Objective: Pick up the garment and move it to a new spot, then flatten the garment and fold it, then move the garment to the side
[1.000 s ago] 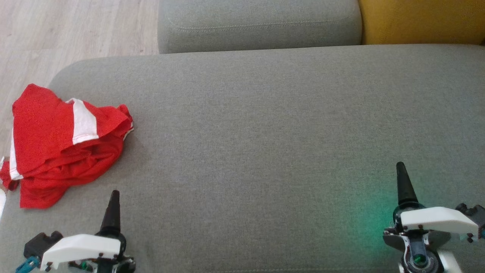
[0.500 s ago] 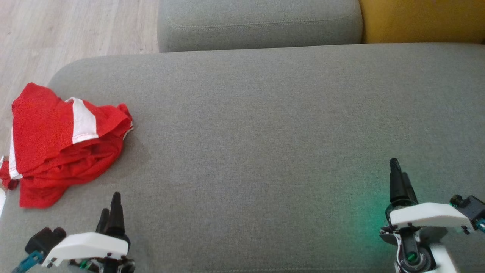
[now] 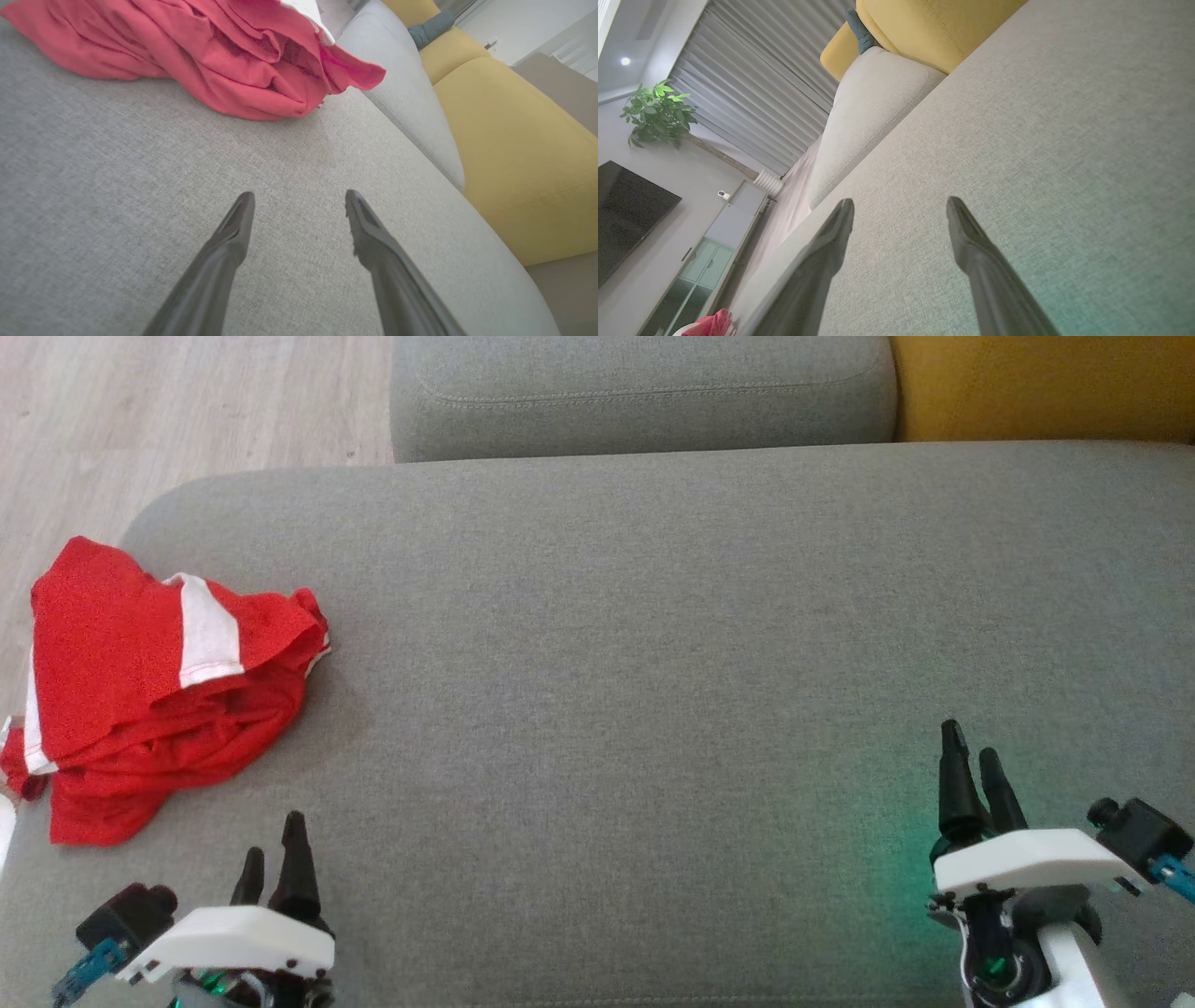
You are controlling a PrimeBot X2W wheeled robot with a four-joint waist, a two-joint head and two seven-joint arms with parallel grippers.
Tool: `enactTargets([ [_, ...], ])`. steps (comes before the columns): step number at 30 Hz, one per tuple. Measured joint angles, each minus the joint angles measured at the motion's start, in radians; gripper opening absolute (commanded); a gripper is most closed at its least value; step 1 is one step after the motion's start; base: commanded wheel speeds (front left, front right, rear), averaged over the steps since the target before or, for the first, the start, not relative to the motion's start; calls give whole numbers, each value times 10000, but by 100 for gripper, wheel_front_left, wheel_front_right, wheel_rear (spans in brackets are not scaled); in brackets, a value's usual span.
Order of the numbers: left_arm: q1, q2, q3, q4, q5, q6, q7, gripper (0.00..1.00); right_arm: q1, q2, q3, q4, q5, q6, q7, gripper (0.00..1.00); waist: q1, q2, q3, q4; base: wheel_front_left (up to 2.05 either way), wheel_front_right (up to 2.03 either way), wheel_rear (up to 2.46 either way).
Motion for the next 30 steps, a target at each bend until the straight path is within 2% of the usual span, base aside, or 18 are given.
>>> enactTargets([
  [17, -61, 10, -186, 6, 2034, 401, -428, 100, -73, -19, 249, 17, -2148, 0, -453, 100, 0, 0, 17, 37, 0, 0, 0],
  [26, -91, 59, -474, -105, 3267, 410, -690, 100, -257, -38, 468, 79, -3241, 0, -713, 100, 0, 0, 67, 37, 0, 0, 0],
  [30, -98, 67, -568, -107, 3881, 579, -859, 100, -355, -44, 539, 251, -3858, 0, -853, 100, 0, 0, 97, 12, 0, 0, 0],
])
